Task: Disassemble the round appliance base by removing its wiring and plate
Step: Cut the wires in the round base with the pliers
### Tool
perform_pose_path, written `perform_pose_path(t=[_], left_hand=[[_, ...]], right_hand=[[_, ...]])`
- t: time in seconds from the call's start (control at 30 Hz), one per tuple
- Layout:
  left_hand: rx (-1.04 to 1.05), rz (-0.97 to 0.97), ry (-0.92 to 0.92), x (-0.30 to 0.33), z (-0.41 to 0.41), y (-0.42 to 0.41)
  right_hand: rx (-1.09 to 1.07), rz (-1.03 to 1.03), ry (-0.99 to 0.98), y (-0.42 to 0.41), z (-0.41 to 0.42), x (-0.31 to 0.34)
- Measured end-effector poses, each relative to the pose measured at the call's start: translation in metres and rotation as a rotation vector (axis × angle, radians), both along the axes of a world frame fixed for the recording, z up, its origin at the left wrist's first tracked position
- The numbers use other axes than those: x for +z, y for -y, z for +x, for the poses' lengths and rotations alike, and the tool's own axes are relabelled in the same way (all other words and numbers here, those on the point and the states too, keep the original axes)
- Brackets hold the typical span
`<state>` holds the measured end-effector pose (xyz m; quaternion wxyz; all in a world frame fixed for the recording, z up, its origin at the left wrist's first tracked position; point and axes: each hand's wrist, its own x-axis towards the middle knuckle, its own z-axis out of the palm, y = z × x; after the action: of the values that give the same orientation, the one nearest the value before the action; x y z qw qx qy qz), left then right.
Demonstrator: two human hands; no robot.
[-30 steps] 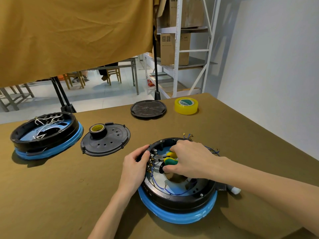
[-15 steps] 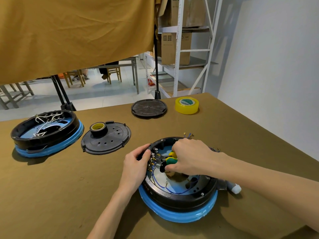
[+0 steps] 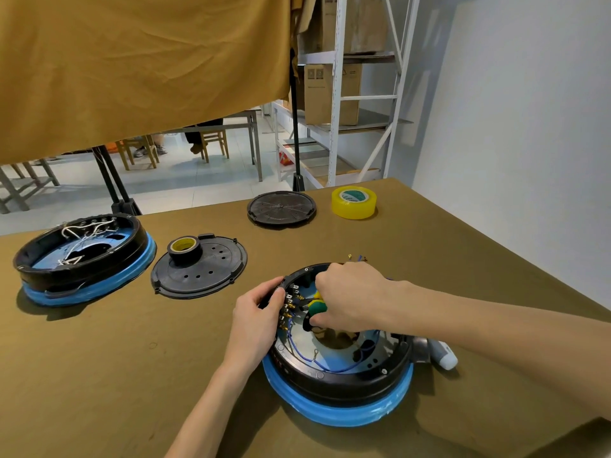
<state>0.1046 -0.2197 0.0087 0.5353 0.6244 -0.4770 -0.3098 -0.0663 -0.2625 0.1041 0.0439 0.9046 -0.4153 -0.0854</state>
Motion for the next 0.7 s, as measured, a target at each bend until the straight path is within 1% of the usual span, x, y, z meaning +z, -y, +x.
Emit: perform_pose_path(t=[0.1,0.13,0.17,0.2,0.27,0.3,0.33,0.37,0.43,0.47,0.5,0.6,0.63,0.7], left_hand=[[-0.001,0.007,0.004,0.001,-0.001,0.000],[-0.001,0.008,0.009,0.001,-0.001,0.000],[-0.002,0.008,0.015,0.001,0.000,0.000],[-0.003,0.006,0.023,0.001,0.000,0.001],[-0.005,0.000,0.040,0.000,0.001,0.001],[-0.006,-0.001,0.042,0.000,0.001,0.001],[-0.008,-0.001,0.041,0.000,0.001,0.002],[-0.010,0.001,0.037,0.000,0.001,0.001],[-0.013,0.004,0.033,0.000,0.000,0.001],[-0.011,0.006,0.031,0.000,0.000,0.000],[-0.010,0.006,0.029,0.000,0.000,0.000],[-0.005,0.005,0.036,0.001,0.000,0.000],[-0.003,0.004,0.039,0.001,0.000,0.001],[0.000,0.005,0.037,0.001,-0.001,0.000]], right_hand=[[-0.145,0.220,0.073,0.008,-0.002,0.006],[-0.163,0.248,0.089,0.010,-0.003,0.009],[-0.157,0.232,0.085,0.008,-0.002,0.009],[-0.125,0.168,0.063,0.005,-0.002,0.007],[-0.018,-0.026,-0.003,-0.004,0.001,-0.004],[0.015,-0.079,-0.003,-0.007,0.002,-0.009],[0.017,-0.080,0.013,-0.007,0.001,-0.011],[-0.027,-0.016,0.047,-0.004,-0.001,-0.009],[-0.148,0.206,0.116,0.004,-0.005,0.001],[-0.167,0.255,0.135,0.005,-0.006,0.004],[-0.159,0.237,0.131,0.004,-0.005,0.004],[-0.042,-0.068,0.037,-0.010,-0.003,-0.013],[-0.005,-0.134,0.026,-0.014,-0.003,-0.019],[-0.009,-0.146,0.040,-0.016,-0.005,-0.022]])
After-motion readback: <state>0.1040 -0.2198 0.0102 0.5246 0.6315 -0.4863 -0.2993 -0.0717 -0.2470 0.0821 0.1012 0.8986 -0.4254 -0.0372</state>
